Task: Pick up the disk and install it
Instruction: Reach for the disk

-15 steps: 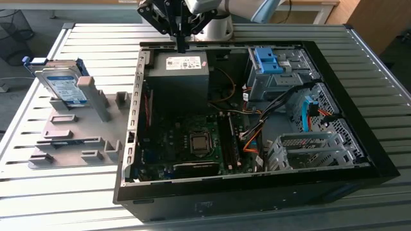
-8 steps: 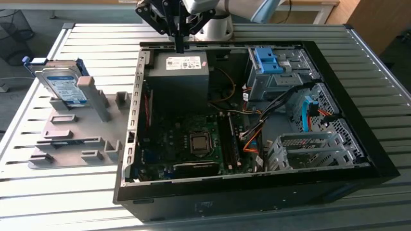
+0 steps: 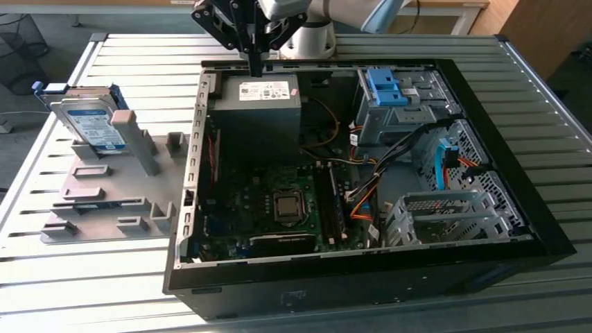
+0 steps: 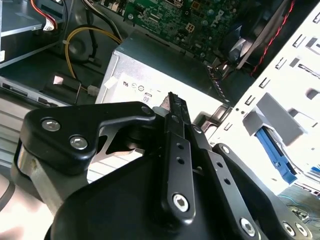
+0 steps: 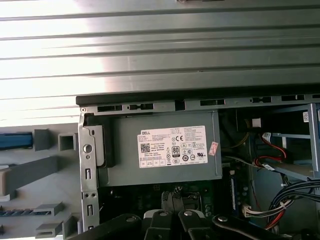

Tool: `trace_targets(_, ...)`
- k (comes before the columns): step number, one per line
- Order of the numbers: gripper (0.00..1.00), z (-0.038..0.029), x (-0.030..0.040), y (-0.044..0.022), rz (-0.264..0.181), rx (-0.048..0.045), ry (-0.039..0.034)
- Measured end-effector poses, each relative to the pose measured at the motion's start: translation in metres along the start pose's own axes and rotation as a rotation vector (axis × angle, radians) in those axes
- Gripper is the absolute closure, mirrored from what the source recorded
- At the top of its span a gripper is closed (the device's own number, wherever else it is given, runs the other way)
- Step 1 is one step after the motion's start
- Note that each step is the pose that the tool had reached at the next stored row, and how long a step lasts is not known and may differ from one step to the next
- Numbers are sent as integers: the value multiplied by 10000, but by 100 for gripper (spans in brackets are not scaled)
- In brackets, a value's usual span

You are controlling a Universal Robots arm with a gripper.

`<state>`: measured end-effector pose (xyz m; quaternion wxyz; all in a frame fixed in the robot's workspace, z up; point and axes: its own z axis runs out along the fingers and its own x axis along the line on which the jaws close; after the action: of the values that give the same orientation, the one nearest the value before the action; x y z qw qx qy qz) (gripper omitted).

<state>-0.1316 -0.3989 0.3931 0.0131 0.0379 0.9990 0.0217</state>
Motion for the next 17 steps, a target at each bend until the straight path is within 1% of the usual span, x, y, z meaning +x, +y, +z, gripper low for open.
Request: trace_targets(17, 89, 2, 60, -5, 0, 0, 0)
